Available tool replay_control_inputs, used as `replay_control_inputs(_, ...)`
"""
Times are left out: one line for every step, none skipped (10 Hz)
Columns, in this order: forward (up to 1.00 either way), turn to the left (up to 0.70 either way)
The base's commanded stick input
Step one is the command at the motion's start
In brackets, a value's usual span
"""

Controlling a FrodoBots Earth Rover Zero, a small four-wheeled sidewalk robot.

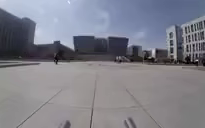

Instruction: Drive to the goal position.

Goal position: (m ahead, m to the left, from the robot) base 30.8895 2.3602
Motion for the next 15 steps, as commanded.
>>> replay_control_inputs(0.85,-0.34)
replay_control_inputs(0.85,-0.34)
replay_control_inputs(0.85,-0.34)
replay_control_inputs(0.85,-0.34)
replay_control_inputs(0.85,-0.24)
replay_control_inputs(0.85,0.0)
replay_control_inputs(0.85,0.0)
replay_control_inputs(0.85,0.0)
replay_control_inputs(0.85,0.0)
replay_control_inputs(0.85,0.0)
replay_control_inputs(0.85,0.0)
replay_control_inputs(0.85,0.0)
replay_control_inputs(0.85,0.0)
replay_control_inputs(0.85,0.0)
replay_control_inputs(0.85,0.0)
